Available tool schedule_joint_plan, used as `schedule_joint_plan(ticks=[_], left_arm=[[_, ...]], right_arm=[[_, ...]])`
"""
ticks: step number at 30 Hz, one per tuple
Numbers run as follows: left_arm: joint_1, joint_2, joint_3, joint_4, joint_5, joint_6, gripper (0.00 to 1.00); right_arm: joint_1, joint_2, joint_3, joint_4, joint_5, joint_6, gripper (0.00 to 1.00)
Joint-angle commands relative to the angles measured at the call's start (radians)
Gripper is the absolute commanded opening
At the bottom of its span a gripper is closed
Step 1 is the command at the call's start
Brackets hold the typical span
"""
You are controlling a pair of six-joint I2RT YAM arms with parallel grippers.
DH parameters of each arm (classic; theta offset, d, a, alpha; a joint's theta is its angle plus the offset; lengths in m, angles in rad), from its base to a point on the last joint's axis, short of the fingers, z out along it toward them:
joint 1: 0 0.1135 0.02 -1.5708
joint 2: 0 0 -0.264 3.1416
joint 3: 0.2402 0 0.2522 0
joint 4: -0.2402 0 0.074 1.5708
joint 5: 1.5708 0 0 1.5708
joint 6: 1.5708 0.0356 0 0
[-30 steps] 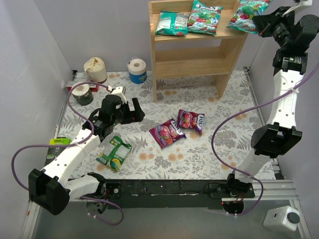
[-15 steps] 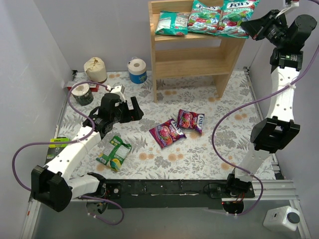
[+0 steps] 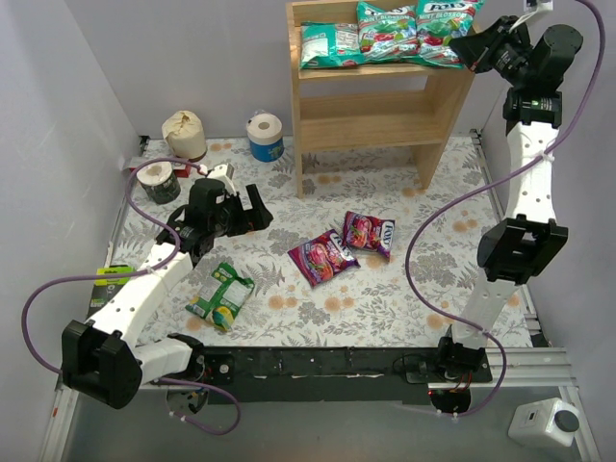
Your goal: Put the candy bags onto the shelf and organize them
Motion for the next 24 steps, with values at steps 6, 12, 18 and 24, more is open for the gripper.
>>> schedule_joint_plan(ticks=[6,12,18,24], left_arm=[[0.017,0.003,-0.015,0.017,0.027,-0.007,0.98],[0.024,0.000,-0.015,0.018,0.036,-0.010,0.98],[0.025,-0.011,-0.022,0.021,0.036,-0.011,0.98],[0.027,-0.018,-0.027,0.021,0.034,-0.013,0.98]], right_arm=[[0.021,0.005,-0.001,0.054,0.118,-0.027,0.41],[0.009,-0.056,-0.083,0.065,0.174,-0.022,0.59],[-0.003,-0.148,-0.183,0.090,0.223,-0.010,0.60],[-0.002,-0.298,-0.323,0.125,0.254,0.002,0.59]])
